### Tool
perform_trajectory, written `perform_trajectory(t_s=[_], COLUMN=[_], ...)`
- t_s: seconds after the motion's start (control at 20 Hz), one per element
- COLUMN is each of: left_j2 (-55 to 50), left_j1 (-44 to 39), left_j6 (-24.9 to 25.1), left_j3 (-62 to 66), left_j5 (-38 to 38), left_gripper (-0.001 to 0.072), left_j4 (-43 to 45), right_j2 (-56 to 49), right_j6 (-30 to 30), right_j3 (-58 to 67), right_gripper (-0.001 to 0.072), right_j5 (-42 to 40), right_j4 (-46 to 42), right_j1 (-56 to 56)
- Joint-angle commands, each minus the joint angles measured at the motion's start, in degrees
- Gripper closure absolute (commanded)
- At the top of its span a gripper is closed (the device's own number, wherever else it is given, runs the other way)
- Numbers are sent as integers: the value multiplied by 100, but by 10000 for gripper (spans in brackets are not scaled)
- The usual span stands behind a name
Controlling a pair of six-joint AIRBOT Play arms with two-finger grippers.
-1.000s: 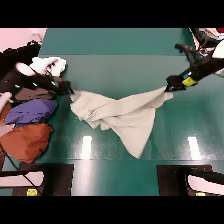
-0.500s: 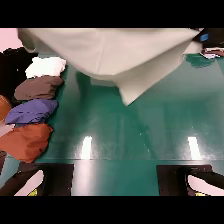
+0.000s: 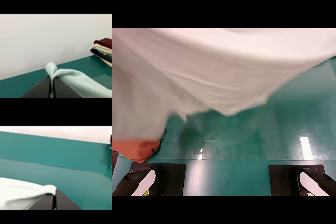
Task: Fold the shirts.
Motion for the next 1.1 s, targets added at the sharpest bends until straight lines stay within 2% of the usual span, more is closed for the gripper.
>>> perform_trajectory(t_s=[0.0, 0.3, 0.45, 0.65, 0.8, 0.85, 0.9, 0.95, 1.0, 1.05], left_j2=[-46, -973, -2000, -3711, -4503, -4603, -4614, -4601, -4601, -4594], left_j1=[7, -232, -750, -876, -879, -879, -859, -822, -728, -599], left_j6=[-28, 42, 385, 260, 162, 39, -52, -50, -48, -48], left_j3=[-369, -2844, -3851, -3563, -3071, -2999, -2979, -2942, -2824, -2671], left_j5=[-133, -260, 337, 1491, 1530, 1523, 1521, 1434, 1143, 710], left_gripper=[681, 680, 680, 680, 678, 565, 303, 168, 171, 171], left_j4=[33, 39, 214, 251, 39, 42, 48, 48, 59, 59], right_j2=[24, -1569, -2736, -3862, -4240, -4299, -4310, -4301, -4293, -4293], right_j6=[7, 2, 0, 2, 2, 2, -2, -2, -11, -131], right_j3=[-262, -1261, -1585, -1602, -1602, -1602, -1604, -1596, -1519, -1377], right_gripper=[698, 697, 698, 698, 696, 694, 637, 448, 384, 384], right_j5=[70, 358, 131, -428, -619, -625, -636, -673, -592, -341], right_j4=[-4, -15, -11, 46, 46, 44, 37, 48, 46, 52], right_j1=[-328, 55, 164, 160, 160, 160, 144, 103, 46, -4])
